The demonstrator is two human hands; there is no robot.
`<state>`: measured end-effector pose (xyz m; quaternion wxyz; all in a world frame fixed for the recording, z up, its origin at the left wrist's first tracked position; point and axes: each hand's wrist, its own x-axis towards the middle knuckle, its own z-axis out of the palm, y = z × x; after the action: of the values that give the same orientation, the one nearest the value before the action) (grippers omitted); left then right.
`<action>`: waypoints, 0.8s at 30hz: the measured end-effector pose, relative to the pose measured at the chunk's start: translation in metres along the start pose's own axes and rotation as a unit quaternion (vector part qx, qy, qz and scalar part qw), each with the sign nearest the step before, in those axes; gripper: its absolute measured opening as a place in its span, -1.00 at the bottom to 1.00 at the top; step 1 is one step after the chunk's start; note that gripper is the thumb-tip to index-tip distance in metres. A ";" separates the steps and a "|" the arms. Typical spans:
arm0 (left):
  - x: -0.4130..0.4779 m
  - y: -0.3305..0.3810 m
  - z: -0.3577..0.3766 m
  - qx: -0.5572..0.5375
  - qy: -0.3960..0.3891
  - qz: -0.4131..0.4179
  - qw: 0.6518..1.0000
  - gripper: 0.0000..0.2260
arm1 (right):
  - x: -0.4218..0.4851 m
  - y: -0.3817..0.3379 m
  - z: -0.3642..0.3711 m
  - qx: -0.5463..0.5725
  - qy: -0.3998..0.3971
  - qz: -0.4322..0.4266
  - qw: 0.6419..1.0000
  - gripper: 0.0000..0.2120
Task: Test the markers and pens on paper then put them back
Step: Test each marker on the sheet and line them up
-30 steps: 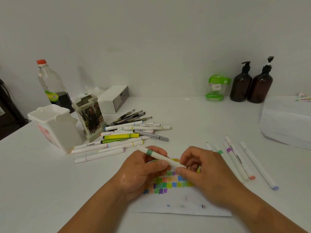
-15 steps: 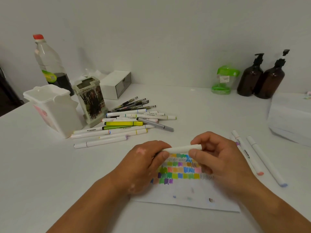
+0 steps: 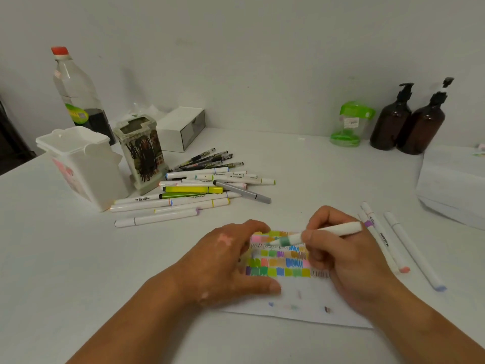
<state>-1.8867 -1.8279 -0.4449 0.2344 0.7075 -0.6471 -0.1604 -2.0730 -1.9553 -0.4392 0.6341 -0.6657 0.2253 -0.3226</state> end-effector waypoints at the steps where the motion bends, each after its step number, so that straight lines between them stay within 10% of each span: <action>1: -0.002 -0.003 0.000 0.036 -0.016 -0.019 0.999 -0.26 | 0.001 0.000 -0.002 0.035 0.006 0.016 0.999 -0.86; 24: 0.001 -0.005 0.004 0.115 -0.033 -0.069 0.990 -0.27 | -0.008 0.002 0.015 -0.240 -0.067 0.037 0.968 -0.86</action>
<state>-1.8844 -1.8291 -0.4513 0.1183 0.7672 -0.6180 -0.1243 -2.0675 -1.9387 -0.4418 0.4809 -0.8096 0.2777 -0.1901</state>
